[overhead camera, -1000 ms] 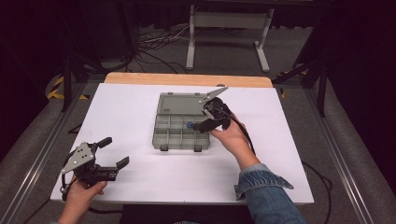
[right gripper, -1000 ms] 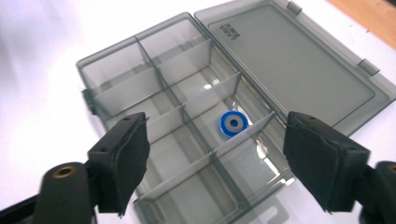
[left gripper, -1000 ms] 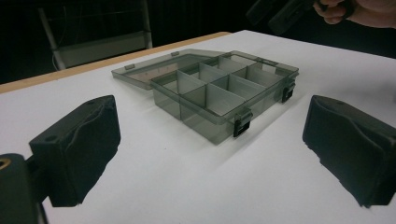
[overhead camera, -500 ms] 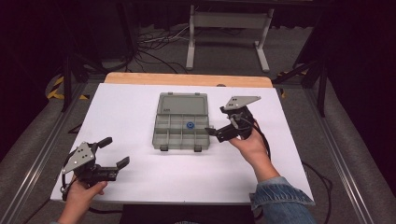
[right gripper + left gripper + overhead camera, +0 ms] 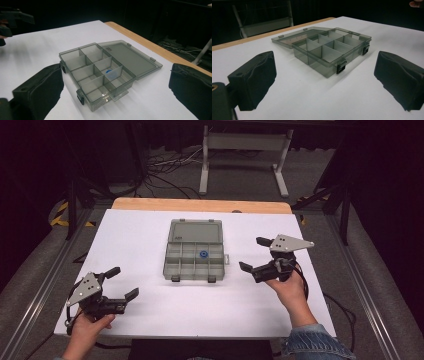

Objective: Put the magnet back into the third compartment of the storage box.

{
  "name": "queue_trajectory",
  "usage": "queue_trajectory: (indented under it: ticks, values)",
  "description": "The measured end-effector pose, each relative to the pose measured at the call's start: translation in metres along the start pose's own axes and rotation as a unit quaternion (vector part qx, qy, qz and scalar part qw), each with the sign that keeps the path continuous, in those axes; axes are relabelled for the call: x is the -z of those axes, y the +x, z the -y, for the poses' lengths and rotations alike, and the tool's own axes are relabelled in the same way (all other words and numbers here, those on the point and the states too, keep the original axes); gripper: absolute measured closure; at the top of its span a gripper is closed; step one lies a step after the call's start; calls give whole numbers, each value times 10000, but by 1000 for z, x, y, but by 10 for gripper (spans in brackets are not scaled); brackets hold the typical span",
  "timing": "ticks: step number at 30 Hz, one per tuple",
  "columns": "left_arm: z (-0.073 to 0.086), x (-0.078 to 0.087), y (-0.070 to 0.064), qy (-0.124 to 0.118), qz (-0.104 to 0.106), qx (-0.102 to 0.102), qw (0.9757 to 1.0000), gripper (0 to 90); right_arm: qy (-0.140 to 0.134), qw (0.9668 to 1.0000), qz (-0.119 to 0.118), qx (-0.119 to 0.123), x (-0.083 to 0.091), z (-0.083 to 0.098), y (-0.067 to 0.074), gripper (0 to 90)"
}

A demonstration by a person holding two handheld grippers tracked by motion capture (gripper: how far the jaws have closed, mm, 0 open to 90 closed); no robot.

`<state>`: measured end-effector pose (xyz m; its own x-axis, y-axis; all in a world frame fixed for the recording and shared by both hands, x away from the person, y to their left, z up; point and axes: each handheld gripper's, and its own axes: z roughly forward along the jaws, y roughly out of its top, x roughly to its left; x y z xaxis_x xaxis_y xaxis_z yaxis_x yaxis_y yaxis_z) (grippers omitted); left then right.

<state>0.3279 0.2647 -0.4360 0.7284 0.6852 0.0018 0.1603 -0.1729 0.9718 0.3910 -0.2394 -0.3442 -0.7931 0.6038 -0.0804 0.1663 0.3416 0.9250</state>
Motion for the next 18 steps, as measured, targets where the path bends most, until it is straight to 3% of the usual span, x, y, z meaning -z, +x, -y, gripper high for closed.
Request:
queue_trajectory:
  ticks: [7, 11, 18]
  values:
    - [0, 0, 0, -30, 30, -7, 10000, 48, -409, 9991, -92, 31, 15, 17, 0, 0]
    - [0, 0, -1, 13, 129, -150, 9998, 28, -492, 9987, -57, 80, 21, 24, 1, 0]
    - [1, 1, 0, -75, 137, -64, 9999, 20, -510, 9986, 21, 159, 29, 38, 4, 0]
